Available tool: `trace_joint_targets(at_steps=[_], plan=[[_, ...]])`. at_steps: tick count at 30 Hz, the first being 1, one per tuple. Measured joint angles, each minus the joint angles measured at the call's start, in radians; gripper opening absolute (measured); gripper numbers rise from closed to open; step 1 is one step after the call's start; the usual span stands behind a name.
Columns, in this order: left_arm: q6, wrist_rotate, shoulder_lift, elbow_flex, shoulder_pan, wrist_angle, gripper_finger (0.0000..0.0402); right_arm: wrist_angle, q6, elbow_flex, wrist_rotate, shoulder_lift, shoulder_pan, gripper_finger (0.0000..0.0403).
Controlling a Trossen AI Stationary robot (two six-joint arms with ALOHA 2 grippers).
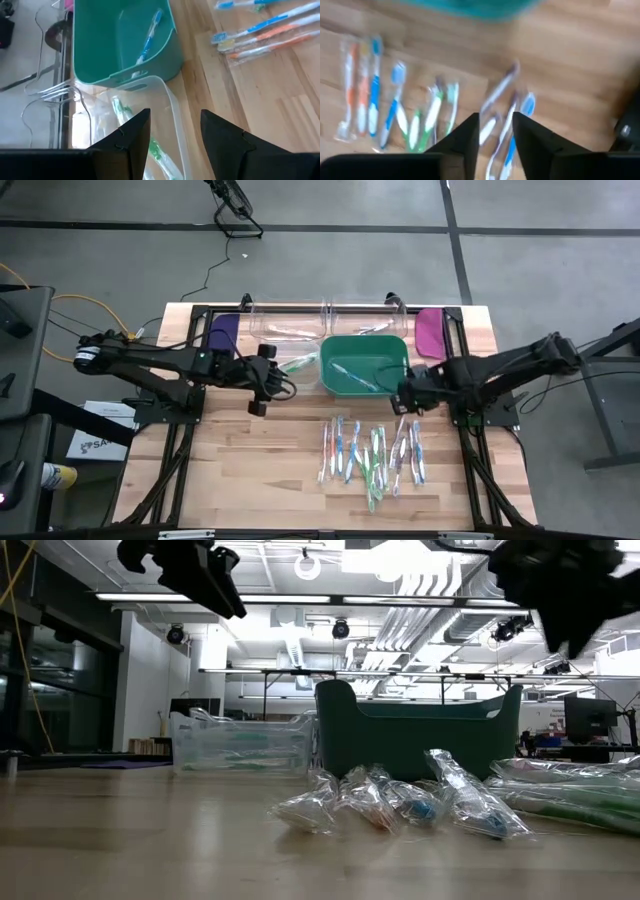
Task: Pick & Place Toothbrushes
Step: Put the purple toothbrush into the right transparent bin
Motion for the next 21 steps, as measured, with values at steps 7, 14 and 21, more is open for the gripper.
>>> trace_joint_targets(at_steps=[7,14,21], plan=[[0.031,0.014,0.001,0.0,0.0,0.003,0.0166,0.121,0.198,-0.103,-0.033,0.009,0.116,0.0155],[0.083,0.102,-0.055,-0.069,0.0,0.113,0.0166,0.285,0.319,-0.183,-0.058,0.05,0.219,0.0145],[0.033,0.179,-0.213,-0.3,0.0,0.378,0.0166,0.338,0.358,-0.188,-0.095,0.15,0.297,0.013]])
